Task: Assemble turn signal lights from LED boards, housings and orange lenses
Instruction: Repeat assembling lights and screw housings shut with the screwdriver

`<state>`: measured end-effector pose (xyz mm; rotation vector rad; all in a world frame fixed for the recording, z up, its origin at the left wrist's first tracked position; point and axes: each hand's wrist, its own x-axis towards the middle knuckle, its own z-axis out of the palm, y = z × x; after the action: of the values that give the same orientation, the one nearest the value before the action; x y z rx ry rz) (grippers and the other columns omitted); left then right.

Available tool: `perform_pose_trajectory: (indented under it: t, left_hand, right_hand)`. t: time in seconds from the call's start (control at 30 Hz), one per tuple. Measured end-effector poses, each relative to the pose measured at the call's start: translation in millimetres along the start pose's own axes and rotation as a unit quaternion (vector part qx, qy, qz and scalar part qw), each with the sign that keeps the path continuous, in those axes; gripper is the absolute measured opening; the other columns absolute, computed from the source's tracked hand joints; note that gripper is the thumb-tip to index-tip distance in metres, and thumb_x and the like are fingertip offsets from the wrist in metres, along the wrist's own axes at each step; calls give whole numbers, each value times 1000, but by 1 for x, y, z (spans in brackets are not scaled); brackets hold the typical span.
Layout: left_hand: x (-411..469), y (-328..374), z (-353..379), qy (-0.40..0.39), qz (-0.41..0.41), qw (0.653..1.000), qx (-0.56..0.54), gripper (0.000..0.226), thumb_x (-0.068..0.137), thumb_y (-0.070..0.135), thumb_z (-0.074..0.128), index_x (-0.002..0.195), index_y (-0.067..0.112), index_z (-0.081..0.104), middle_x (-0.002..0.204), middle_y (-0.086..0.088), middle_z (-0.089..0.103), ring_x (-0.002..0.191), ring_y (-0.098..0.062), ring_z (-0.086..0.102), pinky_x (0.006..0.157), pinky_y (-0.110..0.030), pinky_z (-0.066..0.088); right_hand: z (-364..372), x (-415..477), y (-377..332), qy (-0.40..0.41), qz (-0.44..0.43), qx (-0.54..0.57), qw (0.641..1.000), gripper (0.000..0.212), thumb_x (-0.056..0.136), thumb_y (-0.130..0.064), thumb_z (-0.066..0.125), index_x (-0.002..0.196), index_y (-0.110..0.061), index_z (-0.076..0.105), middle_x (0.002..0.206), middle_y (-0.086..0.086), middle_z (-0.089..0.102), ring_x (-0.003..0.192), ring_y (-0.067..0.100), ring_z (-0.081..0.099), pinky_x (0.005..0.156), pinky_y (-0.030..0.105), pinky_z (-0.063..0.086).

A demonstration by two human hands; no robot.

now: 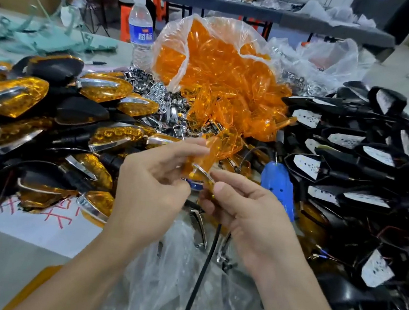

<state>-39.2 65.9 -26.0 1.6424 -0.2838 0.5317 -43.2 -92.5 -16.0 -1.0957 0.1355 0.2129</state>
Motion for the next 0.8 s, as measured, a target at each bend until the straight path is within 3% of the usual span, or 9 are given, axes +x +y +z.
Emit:
perform_pose_trajectory:
  t: [0.1,0.17,0.27,0.37,0.5,0.63,0.73,0.8]
  left_hand:
    - [5,3,1,8,-99,988,-119,36,76,1,64,92,27,84,106,1,81,100,-13,76,77,-23,59]
    - [7,4,-1,13,-153,977,-149,31,74,8,76,98,26,82,104,-2,81,94,-15,77,73,-23,59]
    - [12,3,-11,-35,-239,944,-224,65,69,3,75,129,26,68,114,0,79,93,-16,77,70,-22,59]
    - [15,4,-16,-103,-283,920,-251,86,66,-12,63,145,21,54,104,-4,76,86,-18,74,70,-26,60]
    - [15,9,-15,-164,-310,889,-293,92,53,-18,44,140,10,58,92,-13,65,78,-20,67,68,-29,59]
    - [14,11,-13,-174,-329,879,-297,61,67,-1,54,124,12,73,93,-10,70,78,-22,68,66,-32,59]
    - [16,8,-9,-141,-324,900,-256,41,84,3,64,121,16,76,95,-10,71,81,-24,70,68,-34,60]
    - [17,4,-6,-107,-310,913,-244,44,85,5,65,126,17,73,94,-8,71,84,-23,73,72,-33,62]
  right_hand:
    - [-2,0,2,-6,-6,-5,1000,30,87,6,70,116,0,72,93,16,77,78,23,76,75,31,65]
    - [-2,-1,2,-14,-18,-7,1000,28,88,6,70,115,-1,73,93,17,77,78,24,76,73,30,65]
    - [-6,-2,-1,-28,-41,-13,999,25,79,7,74,100,-4,79,95,20,78,81,28,77,73,31,64]
    - [-9,-4,-5,-19,-111,-123,986,28,77,13,78,84,-14,85,90,18,79,85,35,76,81,40,63]
    - [-8,-8,-5,-2,-212,-305,929,35,77,7,84,89,-26,84,85,-10,81,84,6,77,78,18,59]
    - [-9,-10,-5,5,-282,-393,875,35,80,4,83,86,-31,81,85,-21,77,82,0,75,79,13,57]
    - [-13,-7,-6,28,-250,-380,890,36,79,3,83,81,-33,81,79,-20,77,78,0,75,76,16,60]
    - [-14,-4,-6,54,-229,-357,904,31,80,-1,84,82,-32,82,78,-18,78,77,2,76,76,22,62]
